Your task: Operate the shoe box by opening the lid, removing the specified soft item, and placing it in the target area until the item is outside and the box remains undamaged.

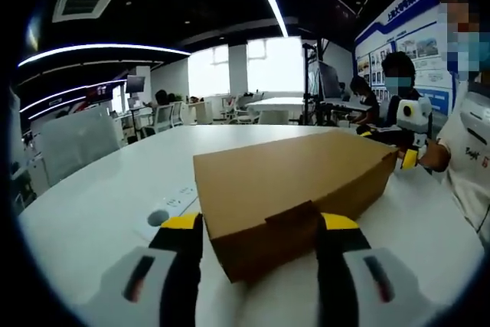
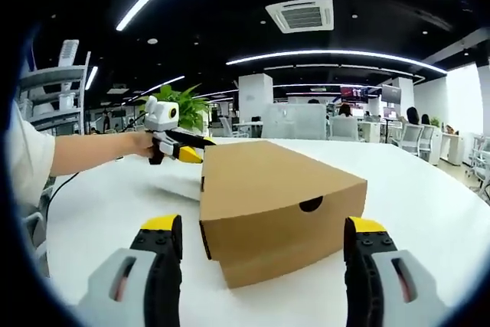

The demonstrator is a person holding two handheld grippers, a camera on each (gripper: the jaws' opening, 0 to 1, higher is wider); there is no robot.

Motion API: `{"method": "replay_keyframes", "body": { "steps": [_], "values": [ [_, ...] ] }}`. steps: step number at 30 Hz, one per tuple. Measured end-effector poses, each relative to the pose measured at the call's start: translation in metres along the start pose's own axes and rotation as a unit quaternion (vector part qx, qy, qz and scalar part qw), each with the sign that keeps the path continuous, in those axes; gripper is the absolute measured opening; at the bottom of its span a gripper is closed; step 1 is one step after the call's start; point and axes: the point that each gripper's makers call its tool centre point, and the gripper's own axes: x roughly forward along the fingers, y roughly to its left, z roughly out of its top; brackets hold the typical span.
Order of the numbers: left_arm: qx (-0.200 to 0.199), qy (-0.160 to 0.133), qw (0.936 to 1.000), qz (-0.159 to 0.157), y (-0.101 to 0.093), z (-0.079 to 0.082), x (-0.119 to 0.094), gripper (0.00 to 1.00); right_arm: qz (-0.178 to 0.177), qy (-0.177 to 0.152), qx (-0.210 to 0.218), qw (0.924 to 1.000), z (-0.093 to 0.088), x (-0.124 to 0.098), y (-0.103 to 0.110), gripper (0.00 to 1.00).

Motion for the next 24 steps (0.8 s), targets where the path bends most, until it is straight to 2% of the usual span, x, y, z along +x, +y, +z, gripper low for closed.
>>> {"method": "replay_keyframes", "body": {
  "steps": [2,7,14,16,18,22,24],
  "values": [
    [-0.004,-0.002,0.9999,-0.009,-0.004,-0.001,0.003,0.70,-0.003,-0.005,0.000,1.0000,0.003,0.001,0.000,0.91],
    [-0.003,-0.003,1.0000,-0.008,-0.002,-0.003,0.005,0.68,-0.012,-0.003,-0.010,0.9999,0.005,0.006,0.000,0.91],
    [0.002,0.008,0.9999,-0.012,0.001,-0.010,0.010,0.71,-0.035,0.012,-0.021,0.9991,0.000,0.012,-0.002,0.88],
    [0.003,0.008,0.9999,-0.012,0.002,-0.010,0.010,0.73,-0.042,0.016,-0.025,0.9987,-0.002,0.013,-0.004,0.88],
    [0.005,0.007,0.9999,-0.012,0.005,-0.009,0.010,0.74,-0.056,0.011,-0.008,0.9983,-0.002,0.013,-0.010,0.91],
    [0.009,0.010,0.9998,-0.013,0.006,-0.007,0.011,0.77,-0.051,0.013,-0.010,0.9986,-0.002,0.018,-0.007,0.92],
    [0.001,-0.002,0.9999,-0.011,0.008,-0.002,0.010,0.79,-0.054,0.016,-0.016,0.9983,-0.003,0.019,-0.006,0.93]
  ]
}}
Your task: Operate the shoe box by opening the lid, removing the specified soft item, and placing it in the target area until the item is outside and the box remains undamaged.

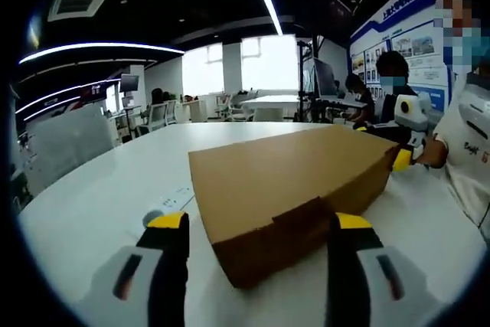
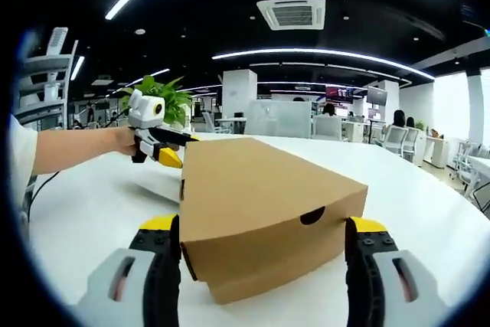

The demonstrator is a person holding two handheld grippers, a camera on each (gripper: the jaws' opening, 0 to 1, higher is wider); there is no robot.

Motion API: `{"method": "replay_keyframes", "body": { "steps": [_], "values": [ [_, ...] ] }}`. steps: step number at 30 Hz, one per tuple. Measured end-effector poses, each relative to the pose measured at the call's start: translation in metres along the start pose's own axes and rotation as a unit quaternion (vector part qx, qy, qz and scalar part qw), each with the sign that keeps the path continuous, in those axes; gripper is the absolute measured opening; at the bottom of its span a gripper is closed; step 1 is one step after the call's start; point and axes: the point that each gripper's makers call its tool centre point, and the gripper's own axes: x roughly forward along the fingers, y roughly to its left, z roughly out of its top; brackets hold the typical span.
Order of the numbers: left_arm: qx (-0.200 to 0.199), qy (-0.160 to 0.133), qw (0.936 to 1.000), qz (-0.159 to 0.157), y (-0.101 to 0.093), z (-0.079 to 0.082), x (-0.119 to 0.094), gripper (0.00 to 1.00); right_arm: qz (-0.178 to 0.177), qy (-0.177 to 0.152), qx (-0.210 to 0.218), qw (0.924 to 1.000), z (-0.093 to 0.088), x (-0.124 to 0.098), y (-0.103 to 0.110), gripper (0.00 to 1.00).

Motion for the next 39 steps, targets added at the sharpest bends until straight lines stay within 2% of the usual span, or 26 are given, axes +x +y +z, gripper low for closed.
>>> {"method": "replay_keyframes", "body": {
  "steps": [3,8,10,15,21,39],
  "values": [
    [-0.004,-0.017,0.9998,-0.005,-0.002,0.007,0.000,0.78,-0.001,0.000,-0.001,1.0000,0.000,0.000,-0.001,0.93],
    [-0.004,-0.019,0.9998,-0.011,-0.004,0.007,0.001,0.76,-0.008,-0.004,0.006,0.9999,0.004,-0.001,-0.006,0.94],
    [-0.023,-0.018,0.9995,-0.011,-0.003,0.004,0.001,0.76,-0.008,-0.005,0.001,1.0000,0.004,-0.001,-0.006,0.93],
    [-0.018,-0.023,0.9995,-0.014,-0.006,0.005,0.000,0.72,-0.007,-0.004,0.005,1.0000,0.002,0.001,-0.004,0.94],
    [-0.020,-0.024,0.9994,-0.017,-0.009,0.007,0.003,0.75,-0.010,-0.002,-0.001,0.9999,0.002,0.004,-0.004,0.94],
    [-0.038,-0.042,0.9984,-0.009,-0.013,0.006,-0.003,0.69,0.019,-0.011,0.000,0.9998,0.002,0.002,-0.010,0.91]
  ]
}}
